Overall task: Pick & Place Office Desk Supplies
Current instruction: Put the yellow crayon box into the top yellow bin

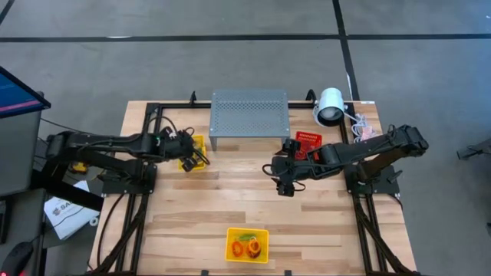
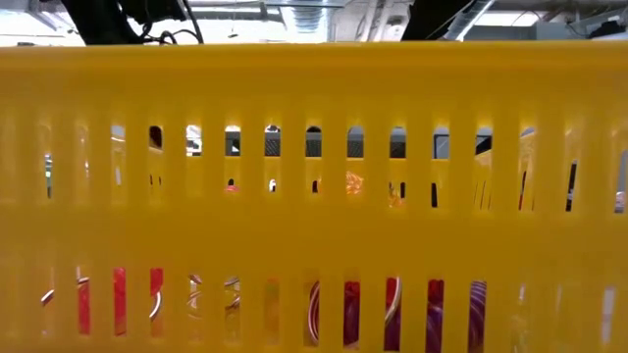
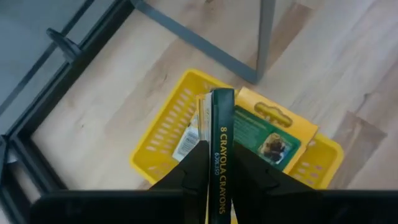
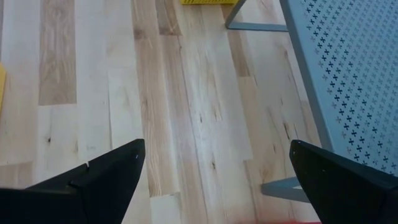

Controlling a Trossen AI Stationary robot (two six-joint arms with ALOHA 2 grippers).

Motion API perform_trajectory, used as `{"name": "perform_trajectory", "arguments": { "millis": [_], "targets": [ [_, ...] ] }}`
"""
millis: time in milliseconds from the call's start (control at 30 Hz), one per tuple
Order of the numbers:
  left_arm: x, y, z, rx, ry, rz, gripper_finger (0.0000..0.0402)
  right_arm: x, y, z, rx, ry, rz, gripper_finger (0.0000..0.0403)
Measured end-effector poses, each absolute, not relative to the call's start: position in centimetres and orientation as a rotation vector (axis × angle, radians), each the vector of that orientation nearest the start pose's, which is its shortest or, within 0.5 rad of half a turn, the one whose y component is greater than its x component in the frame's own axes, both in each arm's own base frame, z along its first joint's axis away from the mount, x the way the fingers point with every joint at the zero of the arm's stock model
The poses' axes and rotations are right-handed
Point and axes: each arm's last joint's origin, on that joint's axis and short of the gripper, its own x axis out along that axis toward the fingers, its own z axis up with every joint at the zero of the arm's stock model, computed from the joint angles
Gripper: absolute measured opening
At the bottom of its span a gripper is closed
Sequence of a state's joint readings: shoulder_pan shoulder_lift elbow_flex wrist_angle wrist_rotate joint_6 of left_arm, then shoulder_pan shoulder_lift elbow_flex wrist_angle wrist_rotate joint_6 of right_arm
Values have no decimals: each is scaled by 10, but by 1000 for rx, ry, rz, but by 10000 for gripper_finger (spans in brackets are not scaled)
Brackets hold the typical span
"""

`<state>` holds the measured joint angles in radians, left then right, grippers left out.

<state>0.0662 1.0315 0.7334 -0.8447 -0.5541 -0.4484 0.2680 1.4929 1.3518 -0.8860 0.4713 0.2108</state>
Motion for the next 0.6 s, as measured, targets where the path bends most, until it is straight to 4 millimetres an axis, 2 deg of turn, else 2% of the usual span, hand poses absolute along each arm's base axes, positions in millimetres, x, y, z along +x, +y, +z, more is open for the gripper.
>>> {"name": "perform_trajectory", "arguments": {
  "millis": [100,300,500,600],
  "targets": [
    [174,27,230,-89,977,805,45,292,66,312,-178,930,-285,395],
    [175,28,230,-65,969,830,28,292,66,312,-178,929,-285,395],
    [176,28,230,-66,965,829,54,292,67,312,-177,926,-285,395],
    [177,28,229,-62,973,829,53,292,66,312,-174,926,-286,395]
  ]
}}
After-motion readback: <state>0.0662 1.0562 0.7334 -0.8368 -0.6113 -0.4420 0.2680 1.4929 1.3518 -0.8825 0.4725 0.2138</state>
